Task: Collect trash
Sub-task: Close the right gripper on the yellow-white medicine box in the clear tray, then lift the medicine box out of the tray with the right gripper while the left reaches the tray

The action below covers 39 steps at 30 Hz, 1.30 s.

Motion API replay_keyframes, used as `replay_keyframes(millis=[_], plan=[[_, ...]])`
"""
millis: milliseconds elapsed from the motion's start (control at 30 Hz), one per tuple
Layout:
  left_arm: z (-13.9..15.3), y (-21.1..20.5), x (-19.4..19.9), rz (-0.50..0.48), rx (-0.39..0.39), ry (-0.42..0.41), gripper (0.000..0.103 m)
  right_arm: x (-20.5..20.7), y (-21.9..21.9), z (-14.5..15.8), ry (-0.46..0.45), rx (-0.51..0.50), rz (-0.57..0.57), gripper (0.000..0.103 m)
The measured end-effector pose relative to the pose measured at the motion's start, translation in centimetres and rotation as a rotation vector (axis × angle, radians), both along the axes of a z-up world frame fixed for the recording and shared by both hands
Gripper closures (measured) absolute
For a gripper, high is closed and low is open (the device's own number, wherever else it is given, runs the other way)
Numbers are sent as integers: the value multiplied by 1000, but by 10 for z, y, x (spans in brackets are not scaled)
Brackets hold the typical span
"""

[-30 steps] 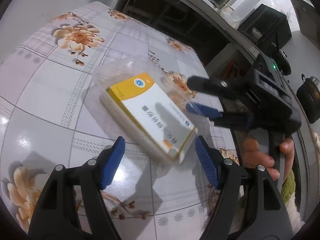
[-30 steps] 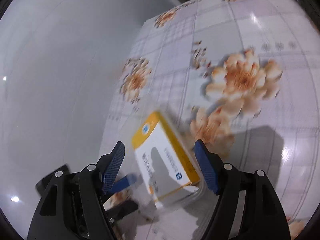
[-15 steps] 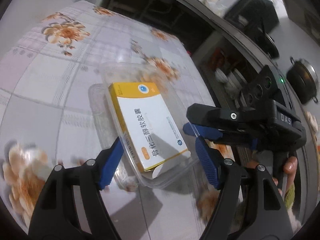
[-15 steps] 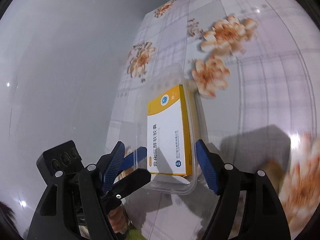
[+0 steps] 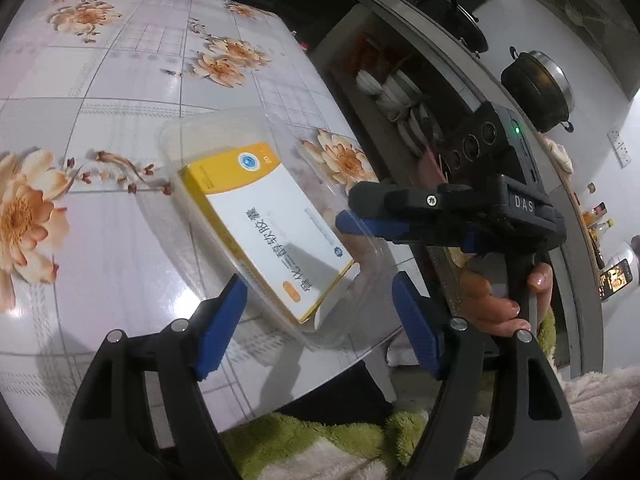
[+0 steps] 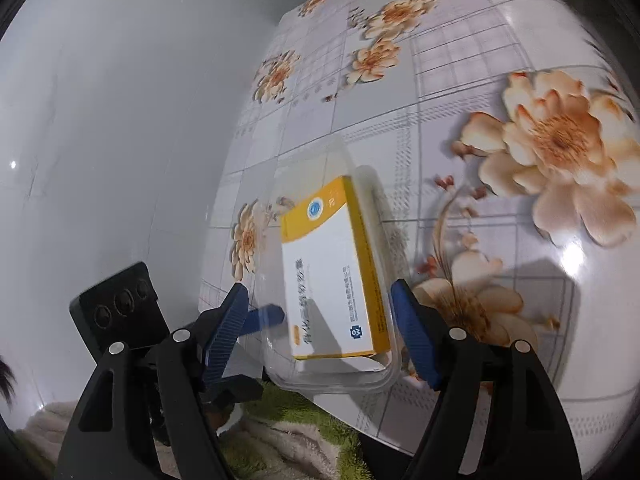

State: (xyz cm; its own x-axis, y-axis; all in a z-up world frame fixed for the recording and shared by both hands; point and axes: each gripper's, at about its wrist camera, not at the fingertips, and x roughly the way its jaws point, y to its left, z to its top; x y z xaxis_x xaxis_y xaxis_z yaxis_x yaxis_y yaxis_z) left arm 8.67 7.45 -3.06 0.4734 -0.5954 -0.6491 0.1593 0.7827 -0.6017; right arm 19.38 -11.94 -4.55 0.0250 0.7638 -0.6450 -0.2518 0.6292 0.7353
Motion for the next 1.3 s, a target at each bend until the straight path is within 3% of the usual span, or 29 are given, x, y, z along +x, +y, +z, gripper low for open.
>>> replay_keyframes(millis=[100,233,333,433,633,800,933,1067,1300], plan=[[6,8,-3,41,-7,-35,33,-6,-8,8,-52,-76,-48,31],[14,29,-3,110,-21,-72,33,-17,-17,41,-208,-146,-128,31],[15,46,-1,178,-5,-73,33,-28,-14,63,-310,-180,-117,31],[13,63,3,250,-15,-64,33,-33,-2,72,-347,-188,-62,31],[12,76,12,325,20,-72,36,-39,33,66,-382,-278,39,32],[8,70,20,299,31,-71,41,-42,58,53,-380,-369,111,35],[3,66,27,292,48,-61,52,-36,65,41,-361,-447,121,36],[0,65,33,282,49,-48,62,-31,74,32,-339,-480,147,36],[-1,65,37,271,54,-44,68,-27,93,21,-343,-549,195,36]])
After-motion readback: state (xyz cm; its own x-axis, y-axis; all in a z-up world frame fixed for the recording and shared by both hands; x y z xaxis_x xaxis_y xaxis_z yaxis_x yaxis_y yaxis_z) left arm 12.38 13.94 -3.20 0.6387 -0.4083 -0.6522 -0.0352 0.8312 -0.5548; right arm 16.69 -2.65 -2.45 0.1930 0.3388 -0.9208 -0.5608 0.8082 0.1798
